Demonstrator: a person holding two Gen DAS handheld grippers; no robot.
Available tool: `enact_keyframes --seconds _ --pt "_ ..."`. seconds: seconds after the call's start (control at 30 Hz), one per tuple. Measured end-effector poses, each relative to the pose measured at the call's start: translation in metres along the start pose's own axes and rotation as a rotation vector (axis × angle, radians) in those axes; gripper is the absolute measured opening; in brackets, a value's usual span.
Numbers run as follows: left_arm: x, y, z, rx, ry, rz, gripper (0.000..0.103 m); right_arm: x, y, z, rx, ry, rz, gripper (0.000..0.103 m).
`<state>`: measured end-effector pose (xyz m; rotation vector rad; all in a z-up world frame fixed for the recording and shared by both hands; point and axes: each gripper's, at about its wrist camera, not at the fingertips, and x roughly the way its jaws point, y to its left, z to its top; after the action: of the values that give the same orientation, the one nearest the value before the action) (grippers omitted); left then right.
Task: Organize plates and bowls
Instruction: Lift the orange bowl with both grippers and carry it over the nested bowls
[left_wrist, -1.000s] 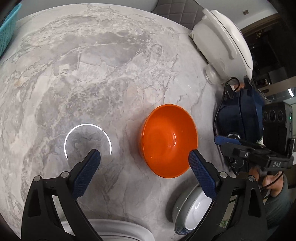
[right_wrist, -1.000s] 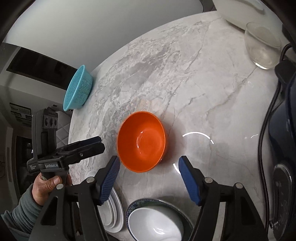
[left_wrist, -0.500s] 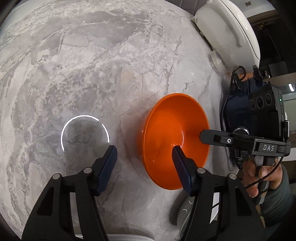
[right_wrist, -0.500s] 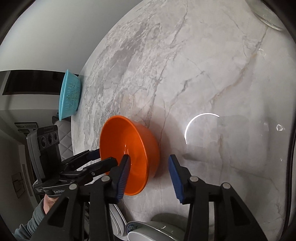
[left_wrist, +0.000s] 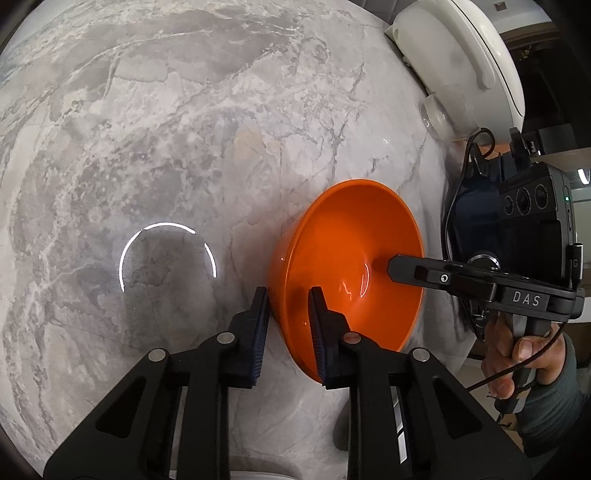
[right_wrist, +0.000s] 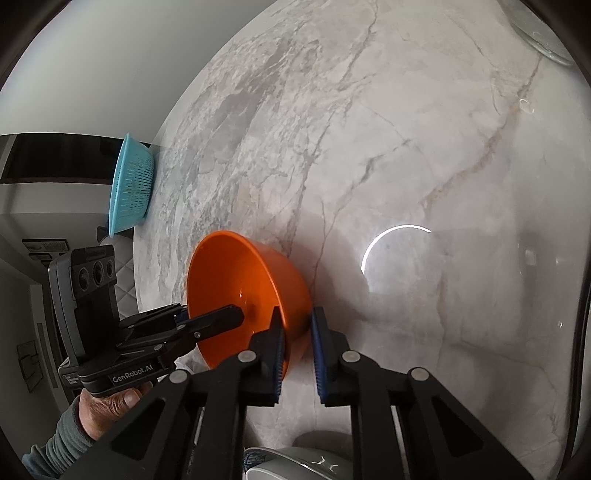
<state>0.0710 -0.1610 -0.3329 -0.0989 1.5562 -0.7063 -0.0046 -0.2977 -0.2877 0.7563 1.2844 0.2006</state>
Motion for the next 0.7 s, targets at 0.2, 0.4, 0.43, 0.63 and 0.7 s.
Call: enact_keyframes --seconds 0.2,0.4,0.43,0.63,0.7 --pt "-0.018 -0.009 -0.002 -0.013 -0.016 -0.010 0.019 -0.009 0.008 -0.002 -0.006 -0.007 0.002 0.016" --pt "-0.045 -0.030 -0.012 -0.003 -0.034 -0.035 0.019 -0.034 0.021 -0.011 -0.010 -0.031 0.014 0.016" --pt "-0.049 -0.035 -0.015 0.000 -0.036 -0.041 0.019 -0.039 0.022 -0.014 -0.008 -0.034 0.016 0.016" --pt "-0.070 -0.060 -0.041 0.036 -0.044 -0.071 0.020 -0.073 0.032 -0.039 -0.023 -0.061 0.010 0.016" --pt "-0.073 -0.067 -0.052 0.043 -0.039 -0.087 0.019 -0.083 0.032 -0.051 -0.017 -0.069 0.012 0.016"
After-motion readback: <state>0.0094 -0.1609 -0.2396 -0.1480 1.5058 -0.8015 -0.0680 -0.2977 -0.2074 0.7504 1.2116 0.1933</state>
